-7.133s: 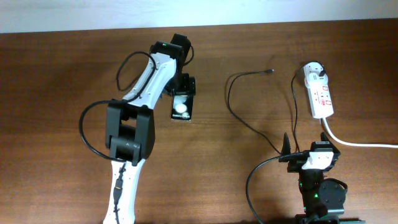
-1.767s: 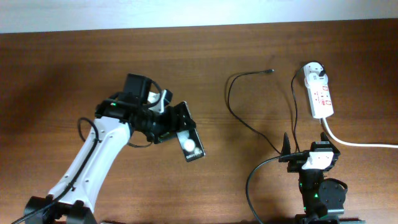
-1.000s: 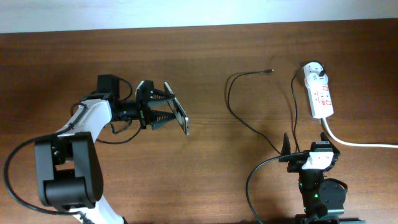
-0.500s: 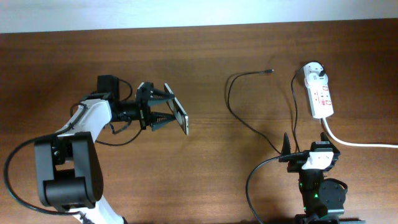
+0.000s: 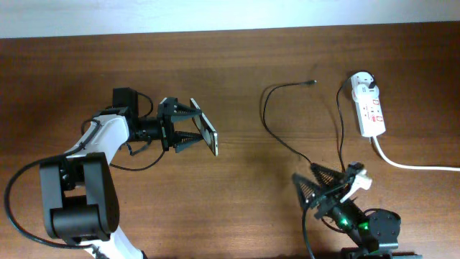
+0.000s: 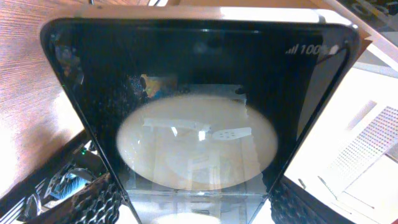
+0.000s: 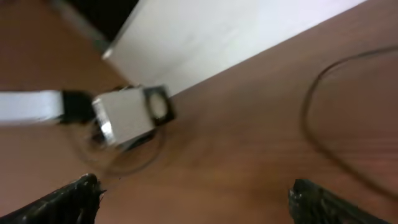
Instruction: Plug charger to phone and switch on socket
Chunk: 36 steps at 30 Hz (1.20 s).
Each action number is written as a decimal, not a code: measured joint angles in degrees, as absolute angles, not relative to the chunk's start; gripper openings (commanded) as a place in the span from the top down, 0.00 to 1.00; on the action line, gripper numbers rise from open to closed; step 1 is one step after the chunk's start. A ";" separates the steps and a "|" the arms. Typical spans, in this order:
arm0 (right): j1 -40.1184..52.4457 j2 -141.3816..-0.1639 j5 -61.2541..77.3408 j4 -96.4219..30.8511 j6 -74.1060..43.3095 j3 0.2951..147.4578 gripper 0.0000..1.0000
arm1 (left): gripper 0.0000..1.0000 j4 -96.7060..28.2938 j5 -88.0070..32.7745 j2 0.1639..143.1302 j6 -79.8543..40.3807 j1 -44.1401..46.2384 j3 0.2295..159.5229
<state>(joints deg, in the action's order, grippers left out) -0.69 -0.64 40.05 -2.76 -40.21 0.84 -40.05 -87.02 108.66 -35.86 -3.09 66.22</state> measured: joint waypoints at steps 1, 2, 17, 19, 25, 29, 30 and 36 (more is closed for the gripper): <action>-0.69 -0.64 41.95 -2.85 -40.86 0.82 0.01 | 0.50 -40.03 -87.02 108.66 -35.86 -3.09 66.22; -0.69 -0.64 43.05 -2.92 -41.39 0.82 0.01 | 0.50 -40.05 -87.00 108.66 -35.86 -3.09 66.22; -0.69 -0.64 40.80 -3.11 -42.19 0.82 0.01 | 0.50 -40.05 -87.02 108.66 -35.86 -3.09 66.22; -0.69 -0.64 40.56 -2.98 -42.11 0.82 0.01 | 0.50 -39.90 -87.00 108.66 -35.88 -3.09 66.22; -0.69 -5.34 37.32 -3.01 -38.35 2.81 0.01 | 0.50 -39.79 -87.00 108.66 -35.88 -3.09 66.22; -0.69 -19.27 37.12 -3.18 -32.58 10.81 0.01 | 0.50 -39.70 -87.07 108.66 -35.90 -3.09 66.22; -0.69 -26.41 36.88 -2.92 -31.09 14.70 0.01 | 0.50 -39.68 -87.02 108.66 -35.94 -3.09 66.19; 7.84 -47.94 37.54 -2.96 -26.59 29.63 0.01 | 0.50 -39.79 -87.05 108.66 -36.07 -3.09 66.19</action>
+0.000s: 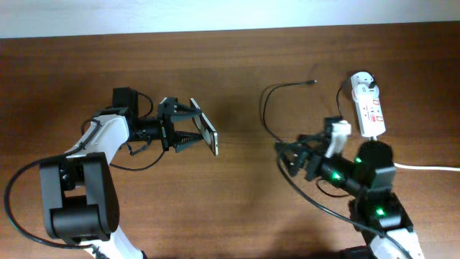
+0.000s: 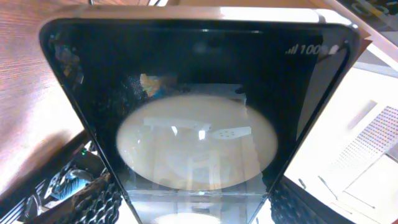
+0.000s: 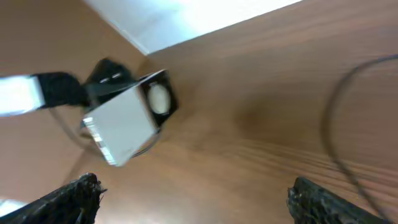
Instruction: Plug charger to phone and switch on socket
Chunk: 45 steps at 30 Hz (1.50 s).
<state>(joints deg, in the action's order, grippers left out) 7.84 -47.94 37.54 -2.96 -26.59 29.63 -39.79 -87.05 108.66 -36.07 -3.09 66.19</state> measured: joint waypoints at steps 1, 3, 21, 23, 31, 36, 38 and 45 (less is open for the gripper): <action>11.07 -50.15 37.36 -2.92 -26.37 31.94 0.01 | 0.50 -39.77 -87.05 108.66 -36.05 -3.09 66.19; 18.00 -53.04 32.88 -3.14 -25.69 35.11 0.01 | 0.50 -39.72 -87.02 108.66 -36.07 -3.09 66.19; 43.81 -67.81 -3.51 -28.51 -27.77 40.49 0.15 | 0.49 -39.62 -86.56 108.66 -36.07 -3.09 66.19; 35.99 -63.90 -3.84 -34.52 -30.17 40.27 0.01 | 0.49 -39.57 -86.56 108.66 -36.07 -3.09 66.19; 33.89 -62.35 6.52 -18.15 -26.28 42.09 0.16 | 0.49 -39.59 -86.54 108.66 -36.07 -3.09 66.22; 37.98 -62.28 16.71 -17.47 -23.62 46.35 0.18 | 0.49 -39.59 -86.56 108.66 -36.07 -3.09 66.22; 43.92 -61.98 8.82 -16.95 -22.24 46.94 0.17 | 0.49 -39.57 -86.56 108.66 -36.07 -3.09 66.19; 48.42 -68.88 -6.02 -5.34 -21.82 47.46 0.17 | 0.49 -39.55 -86.54 108.66 -36.07 -3.09 66.22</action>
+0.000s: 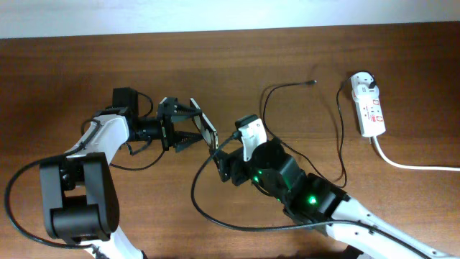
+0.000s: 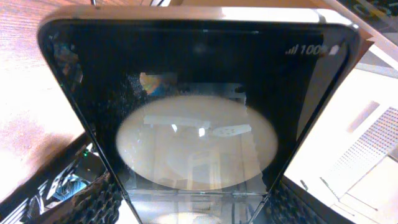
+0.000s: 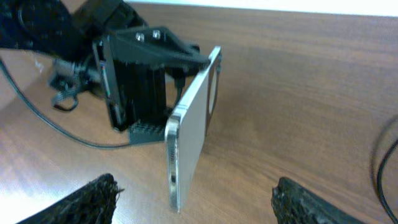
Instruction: Plug charger to phone and switch on socket
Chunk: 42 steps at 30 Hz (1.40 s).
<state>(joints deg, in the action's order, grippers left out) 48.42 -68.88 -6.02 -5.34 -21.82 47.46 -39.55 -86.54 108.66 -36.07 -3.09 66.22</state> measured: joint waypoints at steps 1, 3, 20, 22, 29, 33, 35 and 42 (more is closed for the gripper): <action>48.42 -70.32 -6.13 -3.40 -21.80 47.46 0.17 | 0.49 -39.59 -86.54 108.66 -36.07 -3.09 66.19; 48.42 -72.05 -5.65 -0.36 -21.80 47.46 0.18 | 0.49 -39.57 -86.56 108.66 -36.07 -3.09 66.19; 48.42 -83.24 -4.91 12.49 -21.26 47.48 0.52 | 0.48 -39.59 -86.56 108.66 -35.64 -3.09 66.19; 48.42 -83.24 -4.91 12.45 -21.23 47.48 0.56 | 0.48 -39.59 -86.56 108.66 -35.62 -3.09 66.19; 48.42 -83.24 -3.73 12.01 -21.91 47.57 0.71 | 0.48 -39.59 -86.56 108.66 -35.62 -3.09 66.19; 48.42 -83.24 -3.64 11.60 -22.04 47.59 0.77 | 0.48 -39.59 -86.54 108.66 -35.62 -3.09 66.19; 48.42 -83.24 -4.05 10.76 -22.04 47.79 0.82 | 0.47 -39.59 -86.50 108.66 -35.59 -3.11 66.19; 48.14 -83.33 -5.87 10.31 -22.06 47.79 0.88 | 0.18 -39.62 -86.35 108.66 -35.59 -3.57 66.19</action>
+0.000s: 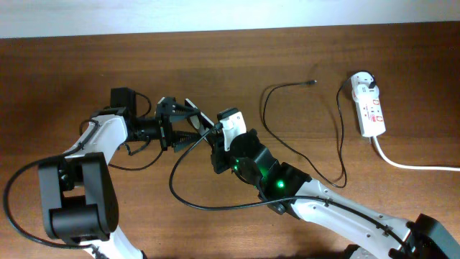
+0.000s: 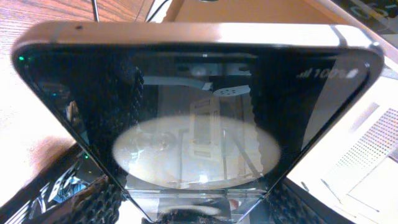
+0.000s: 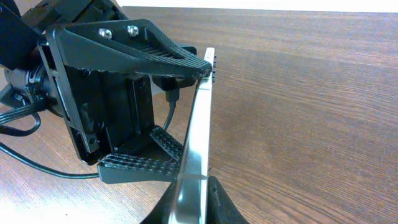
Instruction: Plug charger to phone and switch on socket
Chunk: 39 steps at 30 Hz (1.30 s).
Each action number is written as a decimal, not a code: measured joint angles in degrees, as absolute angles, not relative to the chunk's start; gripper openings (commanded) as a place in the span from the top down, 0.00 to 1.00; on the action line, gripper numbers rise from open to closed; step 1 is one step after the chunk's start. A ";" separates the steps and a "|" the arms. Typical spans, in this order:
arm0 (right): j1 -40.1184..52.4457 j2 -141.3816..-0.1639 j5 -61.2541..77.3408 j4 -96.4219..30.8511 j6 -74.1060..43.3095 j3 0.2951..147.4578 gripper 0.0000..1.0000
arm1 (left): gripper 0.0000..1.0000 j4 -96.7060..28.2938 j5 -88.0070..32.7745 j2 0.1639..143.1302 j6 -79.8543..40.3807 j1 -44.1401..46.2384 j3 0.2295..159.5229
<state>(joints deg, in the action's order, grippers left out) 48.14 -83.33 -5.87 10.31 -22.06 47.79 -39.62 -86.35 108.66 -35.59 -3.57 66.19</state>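
Observation:
The phone [image 1: 195, 115] stands on edge above the table, with my left gripper [image 1: 185, 122] shut on it. Its dark screen [image 2: 196, 112] fills the left wrist view. My right gripper [image 1: 213, 137] has come in from the right. In the right wrist view its fingers sit tight against both faces of the phone's metal edge [image 3: 199, 124], shut on it. The left gripper's ribbed fingers [image 3: 134, 43] clamp the phone from the other side. The black charger cable [image 1: 264, 108] lies loose on the table, its plug tip [image 1: 313, 83] free. The white socket strip [image 1: 369, 108] lies at the far right.
A white mains lead [image 1: 410, 165] runs from the strip off the right edge. A black arm cable [image 1: 183, 198] loops over the table below the grippers. The table's far edge [image 1: 230, 30] meets a white wall.
My right gripper was open a short way off the phone; now it is shut on the phone's lower edge. The phone sits slightly further left and more tilted in the left gripper.
My left gripper held the phone upright throughout. My right gripper was open at the front right of the table, then near the charger cable, then just right of the phone. Now it grips the phone together with the left.

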 measured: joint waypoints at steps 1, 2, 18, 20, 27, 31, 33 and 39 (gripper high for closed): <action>48.14 -83.33 -5.87 10.31 -22.04 47.81 0.89 | 0.08 -39.62 -86.35 108.66 -35.57 -3.57 66.19; 48.14 -83.33 -5.85 10.26 -22.09 47.81 0.91 | 0.05 -39.72 -86.48 108.66 -35.51 -3.57 66.19; 45.12 -70.30 -3.38 1.41 -41.67 47.81 0.96 | 0.01 -40.18 -81.58 87.74 -16.10 -10.83 66.22; 43.29 -70.26 -3.14 1.30 -49.04 47.81 0.96 | 0.01 -48.53 -74.61 80.03 -12.38 -12.93 66.61; 40.99 -71.37 -3.16 1.45 -63.31 47.81 0.96 | 0.01 -67.46 -36.51 72.86 -13.04 -13.15 64.36; 41.01 -71.53 -1.65 1.32 -65.10 47.81 0.96 | 0.01 -53.43 -41.58 72.84 -29.36 -12.56 57.17; 41.01 -71.55 0.30 1.26 -65.54 47.81 0.96 | 0.01 -47.53 -45.23 72.84 -36.16 -10.66 55.90; 41.01 -71.64 4.93 -2.02 -79.88 47.81 0.96 | 0.00 -27.31 -48.10 72.84 -50.83 2.33 54.96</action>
